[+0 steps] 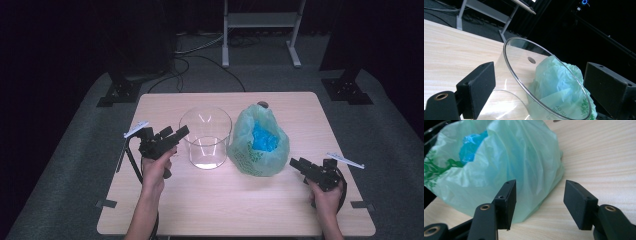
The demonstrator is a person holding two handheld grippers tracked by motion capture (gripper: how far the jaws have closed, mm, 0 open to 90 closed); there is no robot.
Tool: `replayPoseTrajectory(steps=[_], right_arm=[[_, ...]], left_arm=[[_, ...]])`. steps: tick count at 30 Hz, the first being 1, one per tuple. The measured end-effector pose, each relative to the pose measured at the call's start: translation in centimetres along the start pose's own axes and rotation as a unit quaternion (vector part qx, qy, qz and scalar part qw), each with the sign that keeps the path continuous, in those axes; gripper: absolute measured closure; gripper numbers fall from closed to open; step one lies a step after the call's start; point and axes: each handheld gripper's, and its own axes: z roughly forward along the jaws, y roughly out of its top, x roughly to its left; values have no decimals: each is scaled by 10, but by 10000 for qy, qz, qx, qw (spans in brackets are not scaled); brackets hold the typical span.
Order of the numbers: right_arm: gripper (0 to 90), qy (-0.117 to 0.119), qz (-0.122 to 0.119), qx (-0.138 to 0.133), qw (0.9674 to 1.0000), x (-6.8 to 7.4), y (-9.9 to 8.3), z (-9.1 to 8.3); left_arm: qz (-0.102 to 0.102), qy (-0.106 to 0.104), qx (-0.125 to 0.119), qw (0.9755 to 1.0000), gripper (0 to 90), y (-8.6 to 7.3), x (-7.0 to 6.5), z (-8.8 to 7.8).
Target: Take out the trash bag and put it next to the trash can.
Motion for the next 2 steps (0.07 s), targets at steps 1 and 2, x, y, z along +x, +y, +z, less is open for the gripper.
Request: replayPoseTrajectory(steps=[1,2], right_arm=[[433,-18,9,29,10000,-1,-1,1],[433,-40,10,62,10000,-2,-3,3]], left_arm=[[-10,6,-21,10000,96,1,0,-1],[-31,8,-49,10000,96,2,1,-2]])
